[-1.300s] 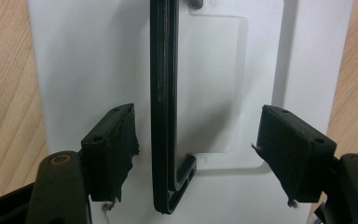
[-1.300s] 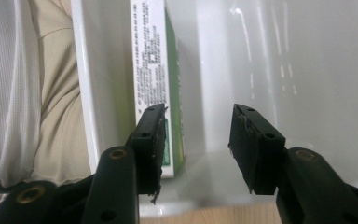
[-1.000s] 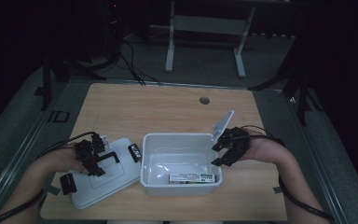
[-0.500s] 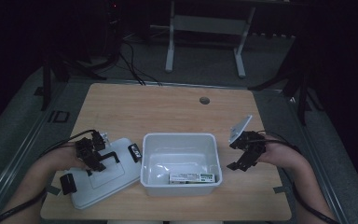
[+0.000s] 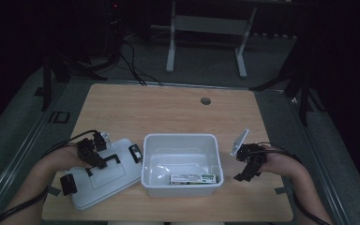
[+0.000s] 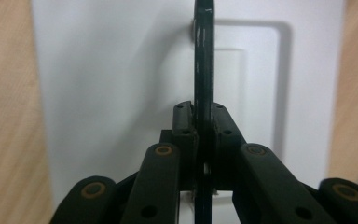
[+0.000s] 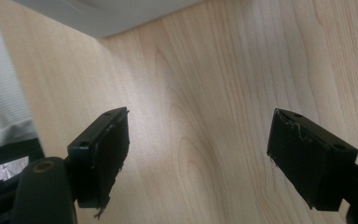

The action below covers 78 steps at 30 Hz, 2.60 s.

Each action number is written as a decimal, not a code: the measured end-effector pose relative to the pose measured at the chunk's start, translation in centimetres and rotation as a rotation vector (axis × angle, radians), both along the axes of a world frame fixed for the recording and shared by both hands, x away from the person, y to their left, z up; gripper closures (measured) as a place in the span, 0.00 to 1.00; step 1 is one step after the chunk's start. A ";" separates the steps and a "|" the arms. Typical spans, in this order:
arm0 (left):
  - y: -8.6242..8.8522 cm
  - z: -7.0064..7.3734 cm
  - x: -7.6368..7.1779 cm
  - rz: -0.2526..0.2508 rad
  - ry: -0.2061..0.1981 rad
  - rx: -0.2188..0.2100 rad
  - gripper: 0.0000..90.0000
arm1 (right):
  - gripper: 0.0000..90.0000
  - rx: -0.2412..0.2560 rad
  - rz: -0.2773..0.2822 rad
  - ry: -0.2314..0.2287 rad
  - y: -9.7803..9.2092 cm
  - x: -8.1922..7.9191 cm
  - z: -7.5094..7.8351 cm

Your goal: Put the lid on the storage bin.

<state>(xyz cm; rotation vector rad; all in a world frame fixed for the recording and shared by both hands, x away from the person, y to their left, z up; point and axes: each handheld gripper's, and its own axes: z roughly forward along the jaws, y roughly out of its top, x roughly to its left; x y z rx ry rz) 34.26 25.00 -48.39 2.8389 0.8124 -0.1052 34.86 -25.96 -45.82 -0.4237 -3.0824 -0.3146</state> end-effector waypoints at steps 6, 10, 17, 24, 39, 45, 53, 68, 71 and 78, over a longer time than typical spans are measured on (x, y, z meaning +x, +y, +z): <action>1.0 1.3 -0.2 0.012 -0.006 -0.007 0.93 | 0.22 0.022 -0.011 -0.016 -0.3 -0.1 -0.4; 1.5 2.8 -0.6 0.012 -0.019 -0.005 0.93 | 0.22 0.029 -0.011 -0.015 -0.3 -0.1 -0.4; 2.0 5.8 -1.0 0.011 -0.043 0.002 0.93 | 0.22 0.032 -0.012 -0.015 -0.2 -0.3 -0.2; 2.4 9.4 -1.6 0.007 -0.086 -0.033 0.93 | 0.22 0.035 -0.013 -0.015 -0.3 -0.5 0.0; 0.0 15.4 -2.6 -0.054 -0.186 -0.071 0.93 | 0.22 0.026 -0.004 -0.002 0.1 -0.6 -0.3; -2.1 16.8 -2.6 -0.081 -0.196 -0.058 0.93 | 0.22 0.025 -0.005 0.003 0.2 -0.7 -0.5; -5.6 17.2 -2.3 -0.150 -0.184 -0.068 0.93 | 0.22 0.033 -0.005 0.004 0.2 -0.8 -0.7; -11.2 16.5 -1.4 -0.245 -0.163 -0.101 0.93 | 0.22 0.033 -0.005 0.013 0.0 -0.9 -1.3; -12.3 16.6 -1.3 -0.261 -0.162 -0.104 0.93 | 0.22 0.036 -0.008 0.012 0.0 -0.9 -1.3; -14.7 16.6 -1.2 -0.308 -0.160 -0.111 0.93 | 0.22 0.035 -0.010 0.017 -0.1 -1.0 -1.3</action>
